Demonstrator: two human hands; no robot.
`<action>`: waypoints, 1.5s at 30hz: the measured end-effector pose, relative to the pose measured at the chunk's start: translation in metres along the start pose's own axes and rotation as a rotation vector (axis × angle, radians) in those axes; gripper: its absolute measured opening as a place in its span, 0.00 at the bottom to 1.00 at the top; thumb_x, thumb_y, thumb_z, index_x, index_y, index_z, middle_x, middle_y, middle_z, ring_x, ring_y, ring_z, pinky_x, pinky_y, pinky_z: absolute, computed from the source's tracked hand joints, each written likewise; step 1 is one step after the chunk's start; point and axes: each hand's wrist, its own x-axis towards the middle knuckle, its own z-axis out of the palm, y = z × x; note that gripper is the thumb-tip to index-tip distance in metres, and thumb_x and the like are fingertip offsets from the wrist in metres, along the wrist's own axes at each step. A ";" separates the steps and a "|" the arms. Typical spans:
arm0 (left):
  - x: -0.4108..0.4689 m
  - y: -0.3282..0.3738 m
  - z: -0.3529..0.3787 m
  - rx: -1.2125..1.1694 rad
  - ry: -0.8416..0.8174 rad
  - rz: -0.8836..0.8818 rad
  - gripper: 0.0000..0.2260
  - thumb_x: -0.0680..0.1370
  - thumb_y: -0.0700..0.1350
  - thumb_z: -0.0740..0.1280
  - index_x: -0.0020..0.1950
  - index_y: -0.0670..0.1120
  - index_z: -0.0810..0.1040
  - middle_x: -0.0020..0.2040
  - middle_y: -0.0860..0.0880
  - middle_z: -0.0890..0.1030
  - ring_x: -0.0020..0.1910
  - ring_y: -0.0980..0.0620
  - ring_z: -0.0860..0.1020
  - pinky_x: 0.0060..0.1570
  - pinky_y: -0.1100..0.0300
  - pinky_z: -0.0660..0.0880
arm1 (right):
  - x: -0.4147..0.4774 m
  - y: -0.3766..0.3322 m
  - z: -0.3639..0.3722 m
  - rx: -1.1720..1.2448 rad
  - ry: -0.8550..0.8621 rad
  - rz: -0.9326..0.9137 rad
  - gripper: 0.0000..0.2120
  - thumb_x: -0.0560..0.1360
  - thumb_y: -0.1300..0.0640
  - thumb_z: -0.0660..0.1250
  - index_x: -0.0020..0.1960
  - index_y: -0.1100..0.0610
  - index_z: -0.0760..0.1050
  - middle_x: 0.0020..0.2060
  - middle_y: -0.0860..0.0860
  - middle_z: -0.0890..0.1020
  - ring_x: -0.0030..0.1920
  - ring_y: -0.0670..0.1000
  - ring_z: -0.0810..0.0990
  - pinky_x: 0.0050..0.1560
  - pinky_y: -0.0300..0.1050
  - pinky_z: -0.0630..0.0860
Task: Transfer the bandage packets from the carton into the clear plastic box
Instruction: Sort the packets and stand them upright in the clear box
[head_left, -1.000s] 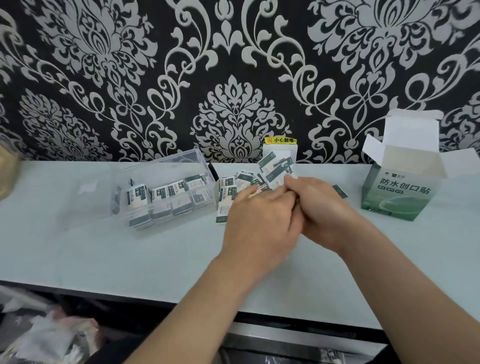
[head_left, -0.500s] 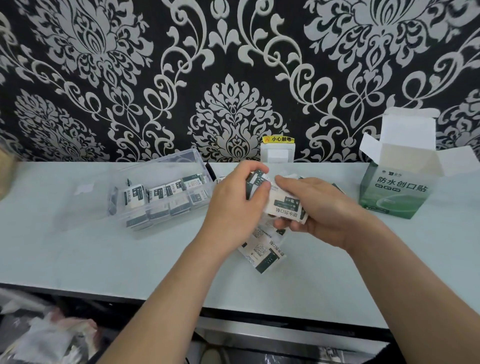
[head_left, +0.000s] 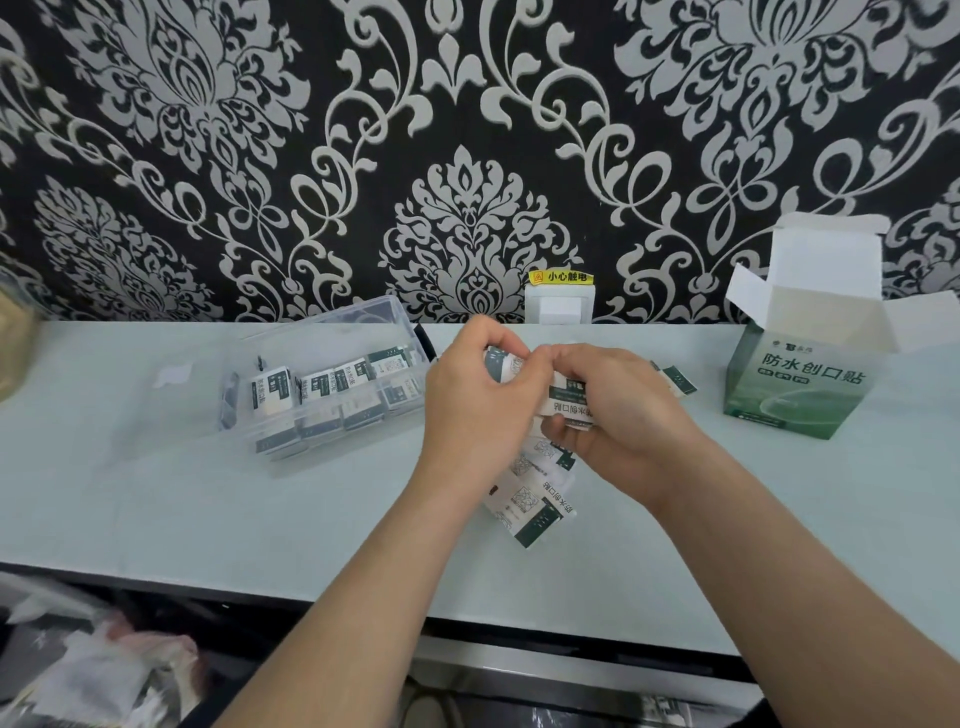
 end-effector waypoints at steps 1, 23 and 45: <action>0.000 0.001 -0.002 -0.058 -0.048 -0.025 0.08 0.75 0.49 0.71 0.41 0.51 0.73 0.33 0.47 0.76 0.24 0.54 0.72 0.25 0.59 0.69 | 0.000 0.000 0.000 0.025 0.005 0.012 0.11 0.78 0.65 0.59 0.48 0.63 0.80 0.34 0.55 0.80 0.28 0.49 0.76 0.24 0.37 0.70; 0.011 -0.005 -0.013 -0.103 -0.019 -0.146 0.23 0.80 0.54 0.61 0.26 0.47 0.70 0.21 0.53 0.68 0.21 0.52 0.67 0.27 0.60 0.63 | -0.008 -0.007 -0.009 -0.703 -0.403 -0.244 0.10 0.69 0.59 0.76 0.39 0.61 0.75 0.31 0.54 0.81 0.35 0.48 0.77 0.38 0.36 0.74; -0.012 -0.032 -0.037 0.704 -0.478 -0.111 0.23 0.66 0.54 0.78 0.52 0.53 0.68 0.47 0.53 0.77 0.46 0.51 0.75 0.39 0.58 0.67 | 0.007 0.007 -0.022 -1.092 -0.148 -0.233 0.11 0.66 0.57 0.77 0.36 0.55 0.74 0.26 0.46 0.75 0.26 0.45 0.72 0.30 0.41 0.69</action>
